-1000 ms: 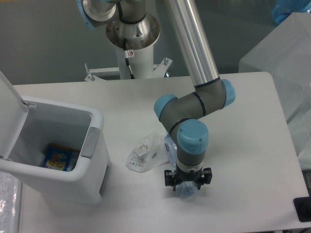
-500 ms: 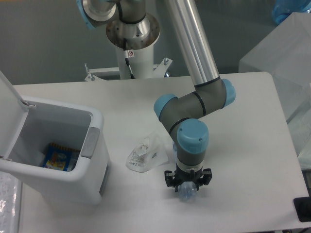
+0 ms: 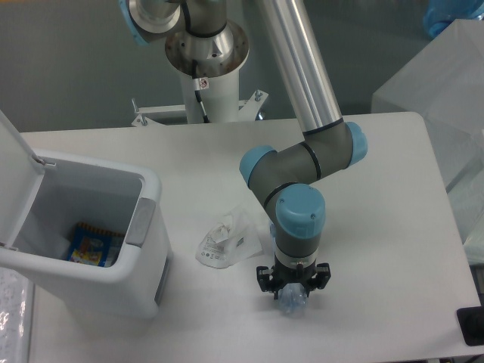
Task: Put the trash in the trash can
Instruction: 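Close the gripper on the bottle's cap end, then lift the bottle off the table and carry it toward the bin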
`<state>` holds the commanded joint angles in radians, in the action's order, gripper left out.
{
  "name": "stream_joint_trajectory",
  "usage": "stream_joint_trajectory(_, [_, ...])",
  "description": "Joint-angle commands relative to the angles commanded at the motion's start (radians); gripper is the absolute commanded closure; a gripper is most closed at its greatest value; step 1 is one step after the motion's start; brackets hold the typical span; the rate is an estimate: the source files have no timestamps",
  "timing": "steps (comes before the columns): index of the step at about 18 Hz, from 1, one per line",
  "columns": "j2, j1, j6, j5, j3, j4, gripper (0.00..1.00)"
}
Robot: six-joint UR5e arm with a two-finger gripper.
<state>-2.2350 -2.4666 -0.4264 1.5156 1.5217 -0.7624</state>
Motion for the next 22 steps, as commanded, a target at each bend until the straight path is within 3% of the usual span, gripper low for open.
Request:
stream_joint_trajectory(10, [0.011,-0.003,-0.006,-0.002,-0.014,0.002,0.38])
stream_joint_trajectory(12, [0.02,-0.008,-0.002,-0.005,-0.057,0.0,0.37])
stream_joint_trajectory(15, [0.032,-0.017,0.02,-0.027,-0.185,0.002,0.36])
stream_joint_trajectory(22, [0.13,-0.055,0.076,-0.205,-0.297,0.003,0.36])
